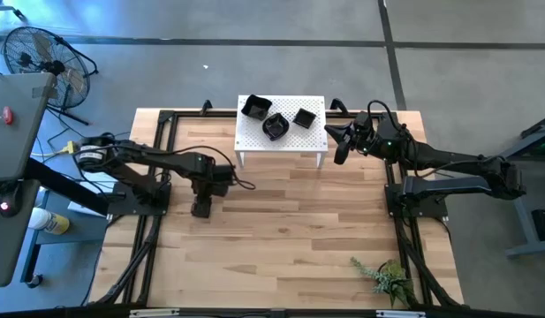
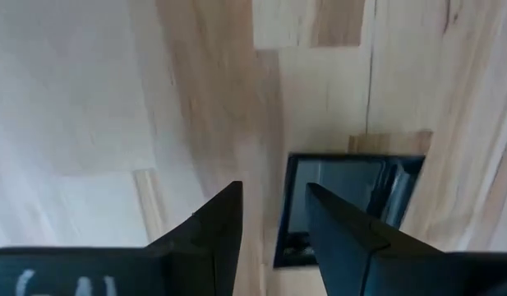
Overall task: Pick & Place Mini shaped plates
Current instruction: Stack the black square plate on top of the black square plates on the shelf
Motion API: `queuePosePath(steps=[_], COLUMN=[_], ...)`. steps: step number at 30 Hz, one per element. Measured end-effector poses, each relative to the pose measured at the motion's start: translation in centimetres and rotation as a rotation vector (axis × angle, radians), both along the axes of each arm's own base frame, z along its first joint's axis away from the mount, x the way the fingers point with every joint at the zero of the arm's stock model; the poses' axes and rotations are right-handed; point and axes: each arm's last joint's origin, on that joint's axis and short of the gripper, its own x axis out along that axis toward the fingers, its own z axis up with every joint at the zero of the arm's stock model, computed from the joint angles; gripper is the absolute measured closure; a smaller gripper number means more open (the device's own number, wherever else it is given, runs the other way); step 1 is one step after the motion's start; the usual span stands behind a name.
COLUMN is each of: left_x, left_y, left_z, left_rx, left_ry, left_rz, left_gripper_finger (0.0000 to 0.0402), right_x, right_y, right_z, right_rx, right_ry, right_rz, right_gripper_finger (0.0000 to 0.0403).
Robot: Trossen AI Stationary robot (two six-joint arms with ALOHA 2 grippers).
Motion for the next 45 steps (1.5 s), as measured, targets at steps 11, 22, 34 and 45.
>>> queuePosePath(steps=[11, 22, 34, 45], left_x=[0.4, 0.4, -0.3, 2.3], left_y=[0.0, -0.1, -0.4, -0.4], left_z=[-1.5, -1.5, 1.5, 4.5], left_rx=[-0.032, -0.062, -0.121, -0.35], left_ry=[0.04, 0.038, -0.083, -0.383], left_rz=[-0.015, -0.03, 0.06, 0.58], left_gripper_finger=[0.0328, 0.0397, 0.0399, 0.0399], right_x=[0.0, 0.0, 0.0, 0.0], right_y=[0.0, 0.0, 0.0, 0.0], right_z=[0.0, 0.0, 0.0, 0.0], right_rx=[0.0, 0.0, 0.0, 0.0], right_ry=[0.0, 0.0, 0.0, 0.0], right_rz=[0.0, 0.0, 0.0, 0.003], right_gripper_finger=[0.0402, 0.0402, 0.0401, 0.0401])
